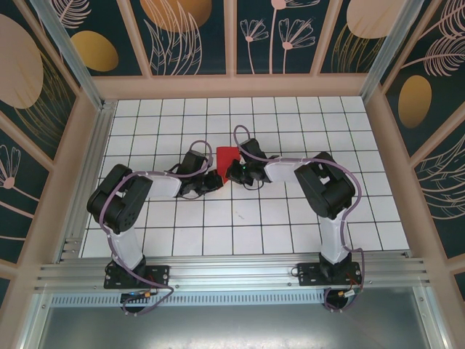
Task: Fold a paper plane with a square sheet of paper (pick it up from the middle)
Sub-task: Third fold the triangle at the center of the table.
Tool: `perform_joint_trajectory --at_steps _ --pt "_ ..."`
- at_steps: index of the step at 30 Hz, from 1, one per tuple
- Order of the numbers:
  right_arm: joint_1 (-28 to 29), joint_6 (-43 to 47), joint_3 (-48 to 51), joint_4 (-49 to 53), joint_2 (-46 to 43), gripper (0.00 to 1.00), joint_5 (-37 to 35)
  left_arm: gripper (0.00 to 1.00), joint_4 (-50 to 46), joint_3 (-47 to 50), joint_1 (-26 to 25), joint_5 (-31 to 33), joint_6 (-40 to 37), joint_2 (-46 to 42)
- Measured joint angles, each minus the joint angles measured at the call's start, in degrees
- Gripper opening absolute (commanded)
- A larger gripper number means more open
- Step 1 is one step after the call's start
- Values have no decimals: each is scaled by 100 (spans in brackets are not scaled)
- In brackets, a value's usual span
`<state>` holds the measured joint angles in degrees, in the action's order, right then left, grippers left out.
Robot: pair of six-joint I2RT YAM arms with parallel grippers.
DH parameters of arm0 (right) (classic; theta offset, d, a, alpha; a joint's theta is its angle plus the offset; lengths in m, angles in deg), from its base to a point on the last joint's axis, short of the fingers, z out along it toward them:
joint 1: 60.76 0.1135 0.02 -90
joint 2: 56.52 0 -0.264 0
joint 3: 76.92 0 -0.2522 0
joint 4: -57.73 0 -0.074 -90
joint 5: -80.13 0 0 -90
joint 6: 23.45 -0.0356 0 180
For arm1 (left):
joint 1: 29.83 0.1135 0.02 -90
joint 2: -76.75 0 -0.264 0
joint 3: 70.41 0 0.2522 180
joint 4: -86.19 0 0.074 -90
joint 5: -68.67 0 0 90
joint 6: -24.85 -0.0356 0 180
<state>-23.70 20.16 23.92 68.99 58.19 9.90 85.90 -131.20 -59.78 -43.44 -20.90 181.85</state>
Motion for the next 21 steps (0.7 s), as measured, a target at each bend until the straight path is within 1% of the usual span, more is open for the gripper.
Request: perform_joint_trajectory --at_steps 4,9,15,21 --pt "2 179 -55 4 0 12 107 0 2 0 -7 26 2 0" --pt "15 306 -186 46 2 7 179 0 2 0 -7 28 2 0" --pt "-81 354 -282 133 170 6 181 0 0 0 -7 39 0 0" --pt "-249 562 -568 313 391 7 422 0 26 7 -9 101 -2 0"
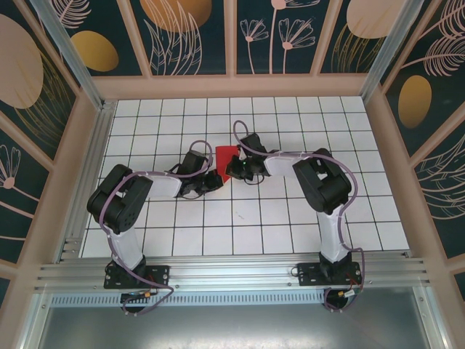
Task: Fold a paper plane with a square sheet of paper (pick it up from the middle)
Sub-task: Third fold the triangle at the center of the table.
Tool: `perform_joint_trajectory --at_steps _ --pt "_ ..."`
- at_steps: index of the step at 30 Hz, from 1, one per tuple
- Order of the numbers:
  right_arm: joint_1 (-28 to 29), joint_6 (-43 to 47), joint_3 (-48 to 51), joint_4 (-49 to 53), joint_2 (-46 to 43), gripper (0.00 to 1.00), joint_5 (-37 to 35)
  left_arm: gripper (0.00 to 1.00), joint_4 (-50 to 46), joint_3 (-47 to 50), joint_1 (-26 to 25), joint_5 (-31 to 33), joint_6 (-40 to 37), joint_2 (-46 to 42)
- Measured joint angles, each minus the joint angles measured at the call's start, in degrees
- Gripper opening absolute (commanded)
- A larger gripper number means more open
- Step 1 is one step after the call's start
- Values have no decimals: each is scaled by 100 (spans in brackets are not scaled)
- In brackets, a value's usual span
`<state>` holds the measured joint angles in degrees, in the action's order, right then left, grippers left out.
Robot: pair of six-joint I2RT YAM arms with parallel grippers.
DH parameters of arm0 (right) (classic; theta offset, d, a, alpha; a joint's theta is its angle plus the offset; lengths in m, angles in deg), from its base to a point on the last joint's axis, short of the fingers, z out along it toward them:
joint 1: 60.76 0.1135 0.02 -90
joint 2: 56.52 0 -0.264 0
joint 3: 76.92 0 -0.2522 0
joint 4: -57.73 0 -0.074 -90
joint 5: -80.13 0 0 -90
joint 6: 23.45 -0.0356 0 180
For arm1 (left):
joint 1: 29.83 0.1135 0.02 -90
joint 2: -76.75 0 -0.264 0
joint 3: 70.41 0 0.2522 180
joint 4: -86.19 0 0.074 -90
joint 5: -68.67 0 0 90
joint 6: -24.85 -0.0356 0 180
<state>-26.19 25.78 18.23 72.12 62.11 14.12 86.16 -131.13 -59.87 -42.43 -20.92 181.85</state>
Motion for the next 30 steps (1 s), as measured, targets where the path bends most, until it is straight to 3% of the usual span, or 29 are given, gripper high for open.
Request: perform_joint_trajectory --at_steps 8,23,30 --pt "-142 260 -299 243 162 7 149 0 72 42 -4 74 -52 -4" --pt "-846 710 -699 444 323 9 -269 0 111 90 -9 101 -109 -37" --pt "-688 745 -468 472 -238 10 -345 0 109 90 -9 98 -109 -37"
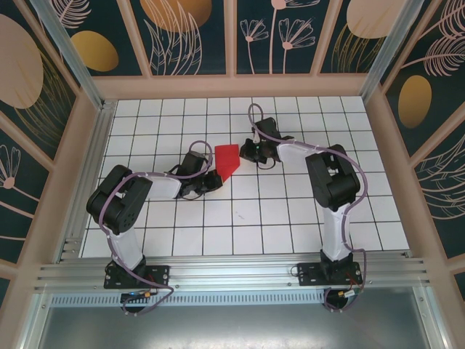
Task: Fold a paper plane with a square sheet of paper (pick it up from the middle)
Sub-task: Third fold the triangle at the center of the table.
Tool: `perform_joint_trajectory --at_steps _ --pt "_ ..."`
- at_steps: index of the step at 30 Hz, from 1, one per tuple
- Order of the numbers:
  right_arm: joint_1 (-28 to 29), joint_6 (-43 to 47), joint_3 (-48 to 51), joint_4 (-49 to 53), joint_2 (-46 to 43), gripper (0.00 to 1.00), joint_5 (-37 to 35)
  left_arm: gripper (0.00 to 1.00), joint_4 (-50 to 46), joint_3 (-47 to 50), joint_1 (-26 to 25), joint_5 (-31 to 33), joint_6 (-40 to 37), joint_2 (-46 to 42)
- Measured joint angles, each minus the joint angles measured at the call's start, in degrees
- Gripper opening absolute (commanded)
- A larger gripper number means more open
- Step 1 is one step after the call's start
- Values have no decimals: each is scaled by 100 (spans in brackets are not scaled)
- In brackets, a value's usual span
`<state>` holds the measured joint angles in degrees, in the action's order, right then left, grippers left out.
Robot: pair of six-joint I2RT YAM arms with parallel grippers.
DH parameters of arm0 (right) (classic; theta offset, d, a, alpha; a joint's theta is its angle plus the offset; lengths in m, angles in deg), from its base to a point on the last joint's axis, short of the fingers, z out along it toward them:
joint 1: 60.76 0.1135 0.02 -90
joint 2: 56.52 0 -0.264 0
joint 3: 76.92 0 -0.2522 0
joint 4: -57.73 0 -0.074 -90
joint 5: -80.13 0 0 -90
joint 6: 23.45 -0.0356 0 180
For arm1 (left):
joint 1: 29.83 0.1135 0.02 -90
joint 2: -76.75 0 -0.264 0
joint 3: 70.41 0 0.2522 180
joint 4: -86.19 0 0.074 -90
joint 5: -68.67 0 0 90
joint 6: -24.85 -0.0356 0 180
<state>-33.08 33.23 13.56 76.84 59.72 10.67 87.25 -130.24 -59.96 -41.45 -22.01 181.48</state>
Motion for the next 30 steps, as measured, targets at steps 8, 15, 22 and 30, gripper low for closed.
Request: perform_joint_trajectory --at_steps 8,15,22,30 --pt "675 -181 479 -188 -181 9 50 0 -26 11 0 4 2 -35" --pt "682 -273 437 -186 151 9 55 0 -247 70 0 50 4 -190" --pt "682 -282 308 -125 223 9 13 14 -457 74 0 131 114 -632" --pt "787 -385 638 -120 -24 9 -15 15 -413 42 2 411 243 -874"
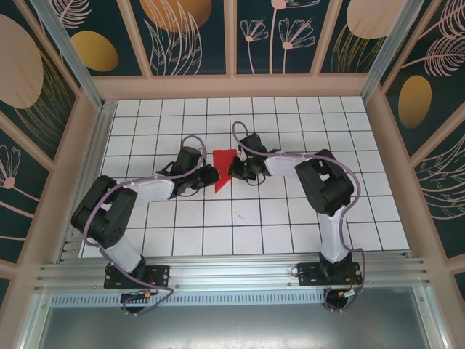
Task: Fold a paper plane with a square sheet of paper (pick it up from the middle)
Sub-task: Third fold the triangle at the center of the table.
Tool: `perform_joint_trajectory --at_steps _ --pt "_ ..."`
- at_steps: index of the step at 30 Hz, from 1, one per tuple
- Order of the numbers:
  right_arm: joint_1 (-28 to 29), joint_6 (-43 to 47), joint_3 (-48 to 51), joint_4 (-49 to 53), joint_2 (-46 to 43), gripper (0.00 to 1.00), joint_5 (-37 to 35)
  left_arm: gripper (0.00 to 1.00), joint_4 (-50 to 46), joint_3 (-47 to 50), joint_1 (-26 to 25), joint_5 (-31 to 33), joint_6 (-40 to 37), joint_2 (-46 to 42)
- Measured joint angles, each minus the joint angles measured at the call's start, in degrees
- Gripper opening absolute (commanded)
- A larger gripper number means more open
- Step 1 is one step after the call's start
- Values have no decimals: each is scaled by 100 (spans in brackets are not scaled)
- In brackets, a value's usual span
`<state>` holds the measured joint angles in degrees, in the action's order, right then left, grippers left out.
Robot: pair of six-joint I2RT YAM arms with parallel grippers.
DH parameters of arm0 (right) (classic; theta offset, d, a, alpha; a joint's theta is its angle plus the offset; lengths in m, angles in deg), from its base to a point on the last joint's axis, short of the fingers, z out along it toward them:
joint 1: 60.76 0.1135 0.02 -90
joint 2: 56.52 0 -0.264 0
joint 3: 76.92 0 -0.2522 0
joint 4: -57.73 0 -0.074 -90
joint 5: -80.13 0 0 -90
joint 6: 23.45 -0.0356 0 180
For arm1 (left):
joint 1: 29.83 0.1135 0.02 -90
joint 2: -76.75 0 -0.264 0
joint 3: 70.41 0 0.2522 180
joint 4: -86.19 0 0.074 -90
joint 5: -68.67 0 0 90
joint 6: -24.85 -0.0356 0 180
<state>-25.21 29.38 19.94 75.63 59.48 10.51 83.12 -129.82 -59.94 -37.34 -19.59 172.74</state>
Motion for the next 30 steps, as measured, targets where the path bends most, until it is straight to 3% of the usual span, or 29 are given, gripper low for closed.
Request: perform_joint_trajectory --at_steps 12,30 --pt "533 -774 855 -98 -629 10 -46 1 310 168 -2 -323 155 245" --pt "570 -916 922 -415 -931 12 -55 1 581 789 -61 -365 474 179"
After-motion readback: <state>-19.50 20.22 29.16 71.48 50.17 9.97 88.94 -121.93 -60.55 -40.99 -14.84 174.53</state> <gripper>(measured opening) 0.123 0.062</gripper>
